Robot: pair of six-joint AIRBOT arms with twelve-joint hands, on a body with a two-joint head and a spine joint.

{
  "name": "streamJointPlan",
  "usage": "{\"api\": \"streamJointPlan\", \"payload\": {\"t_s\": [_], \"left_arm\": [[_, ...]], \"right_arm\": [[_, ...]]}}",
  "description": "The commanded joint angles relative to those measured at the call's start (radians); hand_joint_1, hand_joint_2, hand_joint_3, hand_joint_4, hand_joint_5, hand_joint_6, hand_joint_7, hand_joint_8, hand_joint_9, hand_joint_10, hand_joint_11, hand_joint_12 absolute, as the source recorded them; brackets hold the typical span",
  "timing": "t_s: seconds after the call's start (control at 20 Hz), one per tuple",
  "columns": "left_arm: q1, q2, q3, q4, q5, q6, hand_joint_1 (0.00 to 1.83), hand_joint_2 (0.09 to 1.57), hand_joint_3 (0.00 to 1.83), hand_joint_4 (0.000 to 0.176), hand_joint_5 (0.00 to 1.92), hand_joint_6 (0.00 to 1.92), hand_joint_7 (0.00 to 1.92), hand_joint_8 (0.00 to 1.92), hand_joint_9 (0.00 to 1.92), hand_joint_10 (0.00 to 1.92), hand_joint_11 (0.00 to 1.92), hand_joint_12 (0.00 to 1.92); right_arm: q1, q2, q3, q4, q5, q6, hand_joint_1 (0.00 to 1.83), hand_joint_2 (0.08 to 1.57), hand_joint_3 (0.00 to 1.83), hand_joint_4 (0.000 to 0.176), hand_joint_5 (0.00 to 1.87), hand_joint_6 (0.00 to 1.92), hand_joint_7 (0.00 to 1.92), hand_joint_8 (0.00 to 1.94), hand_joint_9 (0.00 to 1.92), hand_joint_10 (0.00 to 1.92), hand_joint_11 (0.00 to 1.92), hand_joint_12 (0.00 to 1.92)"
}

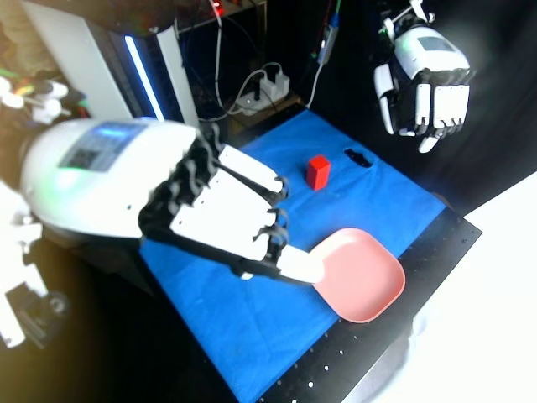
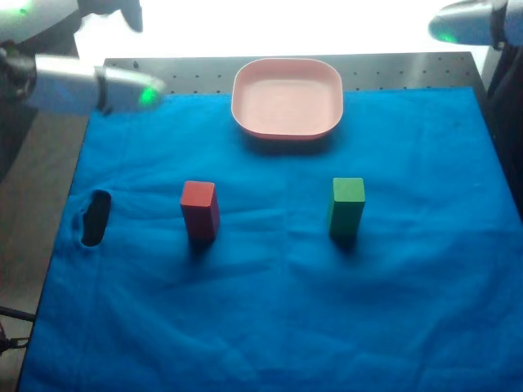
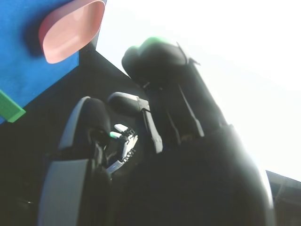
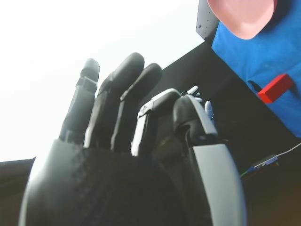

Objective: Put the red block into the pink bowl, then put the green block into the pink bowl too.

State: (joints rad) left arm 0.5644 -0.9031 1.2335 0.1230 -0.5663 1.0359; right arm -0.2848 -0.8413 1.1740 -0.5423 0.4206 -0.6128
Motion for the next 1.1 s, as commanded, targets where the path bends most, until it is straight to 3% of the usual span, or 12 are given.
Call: {"api": "streamJointPlan", "payload": {"t_s": [0.0,0.2,0.3,0.4,0.6,0.75,0.85,0.95,1.0,1.05], "left_arm": [[-0.016,-0.002,0.001,-0.015,-0.125,0.005,0.00,1.00,0.01,0.106,0.10,0.00,0.11,0.00,0.09,0.01,0.00,0.30],[-0.017,-0.002,0.000,-0.015,-0.124,0.005,0.00,1.02,0.01,0.086,0.09,0.00,0.12,0.00,0.10,0.01,0.00,0.30],[-0.017,-0.003,-0.001,-0.014,-0.124,0.006,0.00,1.01,0.00,0.091,0.07,0.00,0.09,0.00,0.06,0.00,0.00,0.15],[-0.017,-0.005,0.000,-0.014,-0.126,0.006,0.02,1.01,0.00,0.074,0.07,0.00,0.07,0.00,0.05,0.00,0.00,0.12],[-0.017,-0.006,-0.007,-0.010,-0.135,0.006,0.06,0.95,0.00,0.072,0.05,0.00,0.07,0.00,0.02,0.00,0.00,0.08],[-0.016,-0.008,-0.019,-0.009,-0.167,0.005,0.04,0.96,0.00,0.047,0.06,0.00,0.10,0.01,0.07,0.02,0.05,0.10],[-0.016,-0.010,-0.028,-0.005,-0.177,0.005,0.08,0.94,0.00,0.078,0.05,0.00,0.09,0.00,0.07,0.01,0.03,0.09],[-0.008,-0.009,-0.043,0.007,-0.194,0.005,0.05,0.95,0.00,0.061,0.04,0.00,0.08,0.00,0.09,0.01,0.05,0.10],[-0.002,-0.007,-0.051,0.009,-0.204,0.005,0.06,0.94,0.00,0.069,0.02,0.00,0.07,0.00,0.08,0.01,0.05,0.10],[0.009,-0.006,-0.061,0.009,-0.221,0.005,0.11,0.91,0.00,0.065,0.05,0.00,0.10,0.00,0.11,0.01,0.07,0.10]], "right_arm": [[0.016,0.001,0.001,0.028,0.101,0.000,0.00,1.02,0.00,0.000,0.23,0.00,0.34,0.00,0.27,0.00,0.00,0.45],[0.016,0.001,0.000,0.028,0.101,0.000,0.00,1.03,0.00,0.000,0.22,0.00,0.35,0.00,0.27,0.01,0.01,0.44],[0.016,0.001,-0.001,0.028,0.101,0.000,0.00,1.04,0.00,0.000,0.21,0.00,0.34,0.00,0.27,0.00,0.00,0.47],[0.016,0.001,-0.002,0.029,0.101,0.000,0.00,1.06,0.01,0.000,0.21,0.00,0.33,0.00,0.27,0.00,0.00,0.48],[0.016,0.001,-0.002,0.029,0.101,0.000,0.00,1.06,0.00,0.000,0.20,0.00,0.32,0.00,0.26,0.00,0.00,0.51],[0.016,0.001,-0.002,0.031,0.101,0.000,0.00,1.06,0.00,0.000,0.20,0.00,0.32,0.00,0.27,0.00,0.00,0.51],[0.016,0.001,-0.002,0.034,0.101,0.000,0.00,1.06,0.00,0.000,0.20,0.00,0.33,0.00,0.27,0.00,0.00,0.51],[0.015,0.001,-0.002,0.034,0.101,0.000,0.00,1.05,0.00,0.000,0.21,0.00,0.32,0.00,0.25,0.00,0.00,0.47],[0.015,0.000,-0.002,0.034,0.101,0.000,0.00,1.05,0.00,0.000,0.21,0.00,0.31,0.00,0.24,0.00,0.00,0.42],[0.015,-0.001,-0.002,0.034,0.101,0.000,0.00,1.04,0.00,0.000,0.20,0.00,0.31,0.00,0.23,0.00,0.00,0.39]]}}
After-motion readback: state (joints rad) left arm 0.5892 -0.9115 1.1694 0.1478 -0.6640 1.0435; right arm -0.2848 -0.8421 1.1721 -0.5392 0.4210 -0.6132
